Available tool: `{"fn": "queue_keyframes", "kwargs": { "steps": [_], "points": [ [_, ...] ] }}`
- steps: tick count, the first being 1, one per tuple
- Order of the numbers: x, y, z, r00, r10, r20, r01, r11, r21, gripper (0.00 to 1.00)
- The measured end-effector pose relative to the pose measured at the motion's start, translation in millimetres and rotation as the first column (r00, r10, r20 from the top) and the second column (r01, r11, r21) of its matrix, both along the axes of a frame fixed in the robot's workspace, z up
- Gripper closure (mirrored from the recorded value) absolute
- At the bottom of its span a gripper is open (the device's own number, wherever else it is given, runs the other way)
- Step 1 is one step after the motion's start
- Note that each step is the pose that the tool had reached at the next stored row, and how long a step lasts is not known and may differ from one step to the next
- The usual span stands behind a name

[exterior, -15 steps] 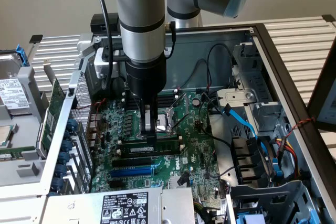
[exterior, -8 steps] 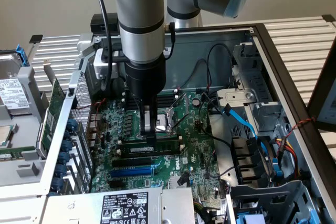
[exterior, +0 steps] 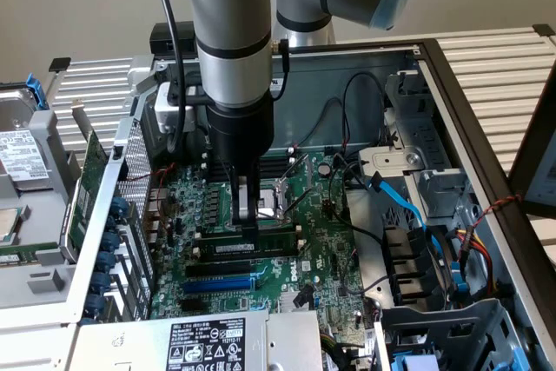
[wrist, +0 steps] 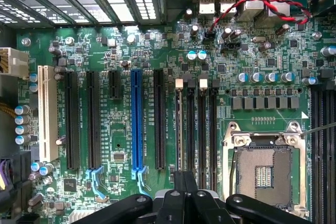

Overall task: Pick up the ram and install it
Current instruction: 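Press down the ram until it locks into place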

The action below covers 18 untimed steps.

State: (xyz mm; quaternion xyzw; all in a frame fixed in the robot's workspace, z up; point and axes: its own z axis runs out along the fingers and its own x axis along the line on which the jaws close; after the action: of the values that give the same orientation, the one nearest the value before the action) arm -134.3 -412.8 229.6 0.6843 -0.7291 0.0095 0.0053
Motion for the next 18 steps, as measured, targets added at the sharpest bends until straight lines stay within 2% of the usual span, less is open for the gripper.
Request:
{"fn": "queue_keyframes", "kwargs": {
  "steps": [18],
  "points": [
    [0.0,-1.0,-0.2,1.0,0.0,0.0002,0.0,1.0,0.0004,0.89]
  ]
}}
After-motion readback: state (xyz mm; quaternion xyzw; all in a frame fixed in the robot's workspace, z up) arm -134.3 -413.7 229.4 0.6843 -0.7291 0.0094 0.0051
